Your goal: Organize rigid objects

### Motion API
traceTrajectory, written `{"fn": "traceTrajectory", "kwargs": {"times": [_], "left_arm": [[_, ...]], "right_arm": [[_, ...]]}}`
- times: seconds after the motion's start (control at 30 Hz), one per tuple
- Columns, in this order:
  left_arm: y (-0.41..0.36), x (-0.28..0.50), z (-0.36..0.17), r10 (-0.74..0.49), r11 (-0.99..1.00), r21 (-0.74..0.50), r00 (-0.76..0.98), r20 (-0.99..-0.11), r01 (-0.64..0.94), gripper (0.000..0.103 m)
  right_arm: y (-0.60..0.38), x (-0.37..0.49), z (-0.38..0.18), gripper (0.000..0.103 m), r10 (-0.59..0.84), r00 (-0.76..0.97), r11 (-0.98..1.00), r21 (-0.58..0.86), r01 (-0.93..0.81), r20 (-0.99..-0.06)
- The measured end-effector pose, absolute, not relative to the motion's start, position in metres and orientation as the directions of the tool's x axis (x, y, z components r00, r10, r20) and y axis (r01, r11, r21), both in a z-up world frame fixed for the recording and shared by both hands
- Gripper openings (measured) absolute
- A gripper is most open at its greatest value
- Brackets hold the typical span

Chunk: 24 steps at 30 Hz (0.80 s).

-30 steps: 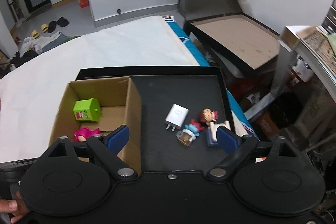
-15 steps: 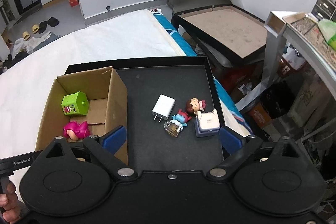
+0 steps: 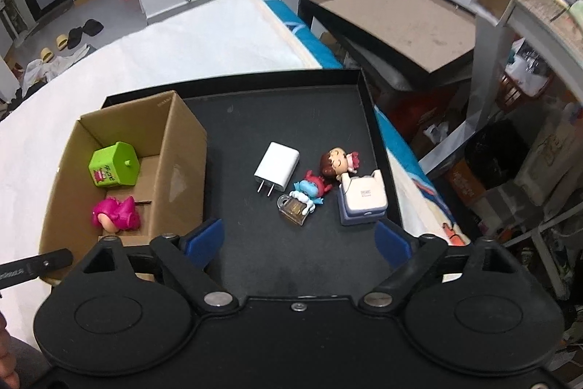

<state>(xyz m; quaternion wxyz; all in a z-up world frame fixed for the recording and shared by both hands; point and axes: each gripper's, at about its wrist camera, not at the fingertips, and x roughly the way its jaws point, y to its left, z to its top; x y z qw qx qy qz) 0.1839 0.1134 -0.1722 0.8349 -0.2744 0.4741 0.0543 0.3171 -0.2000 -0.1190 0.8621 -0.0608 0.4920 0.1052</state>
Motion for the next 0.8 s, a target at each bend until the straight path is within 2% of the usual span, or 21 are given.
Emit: {"fn": "traceTrajectory", "kwargs": {"times": [0.33,0.5,0.63,0.7,0.8], "left_arm": [[0.113,0.187,-0.169,-0.156,0.846,-0.390,0.533,-0.832,-0.362,0.018],[0.110,0.190,-0.169,-0.146,0.851,-0.378,0.527,-0.837,-0.364,0.018],[0.110,0.192,-0.169,-0.144,0.854,-0.372,0.522,-0.841,-0.364,0.018],[0.110,0.192,-0.170,-0.142,0.852,-0.372,0.520,-0.842,-0.369,0.018],[0.108,0.192,-0.169,-0.134,0.853,-0.365,0.520,-0.844,-0.373,0.018]], "right_arm": [[-0.204,0.343,-0.145,0.077,0.154,0.450,0.974,0.060,-0.217,-0.880],[-0.205,0.357,-0.159,0.062,0.168,0.424,0.976,0.090,-0.197,-0.890],[-0.203,0.370,-0.172,0.055,0.166,0.409,0.979,0.099,-0.180,-0.897],[-0.203,0.377,-0.180,0.047,0.167,0.398,0.980,0.109,-0.164,-0.902],[-0.202,0.387,-0.192,0.045,0.158,0.378,0.984,0.116,-0.133,-0.912]]}}
